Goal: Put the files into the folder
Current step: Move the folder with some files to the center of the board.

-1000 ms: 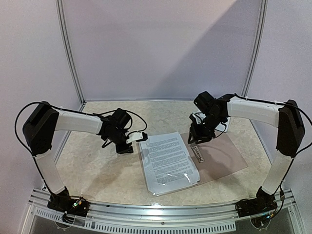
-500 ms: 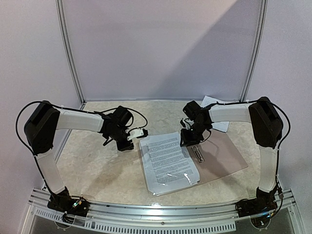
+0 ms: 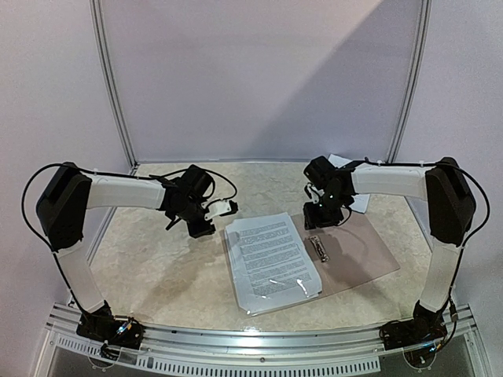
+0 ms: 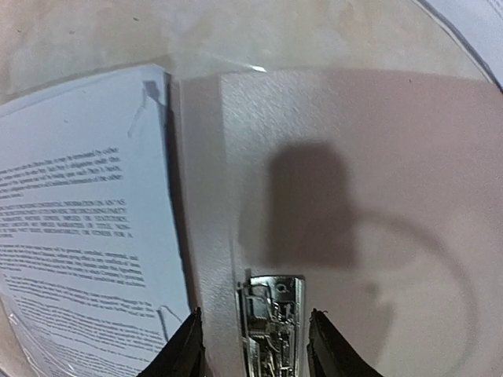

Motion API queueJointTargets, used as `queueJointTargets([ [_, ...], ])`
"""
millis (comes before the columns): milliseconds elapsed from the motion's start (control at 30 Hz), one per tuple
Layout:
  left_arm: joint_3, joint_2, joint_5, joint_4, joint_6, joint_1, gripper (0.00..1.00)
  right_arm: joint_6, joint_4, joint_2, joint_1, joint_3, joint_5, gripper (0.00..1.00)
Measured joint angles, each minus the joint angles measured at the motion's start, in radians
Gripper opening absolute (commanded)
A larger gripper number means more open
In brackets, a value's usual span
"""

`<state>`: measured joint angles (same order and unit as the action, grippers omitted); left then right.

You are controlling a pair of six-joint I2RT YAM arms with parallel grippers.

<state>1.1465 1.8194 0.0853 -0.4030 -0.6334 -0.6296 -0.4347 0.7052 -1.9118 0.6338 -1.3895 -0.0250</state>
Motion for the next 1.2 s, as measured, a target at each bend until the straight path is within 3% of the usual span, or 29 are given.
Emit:
queueJointTargets([
  [100, -0.002, -0.003, 0.006, -0.005, -0.001, 0.001, 0.55, 0.001, 0.036, -0.005, 0.001, 0.018, -0.029, 0.28],
  [200, -0.014, -0.018, 0.01, -0.005, -0.001, 0.003, 0.55, 0.011, 0.05, -0.009, 0.006, 0.037, -0.033, 0.25],
  [1200, -0.042, -0.109, 0.01, -0.055, -0.002, 0.033, 0.56, 0.104, 0.091, -0.089, 0.11, 0.008, -0.046, 0.08],
])
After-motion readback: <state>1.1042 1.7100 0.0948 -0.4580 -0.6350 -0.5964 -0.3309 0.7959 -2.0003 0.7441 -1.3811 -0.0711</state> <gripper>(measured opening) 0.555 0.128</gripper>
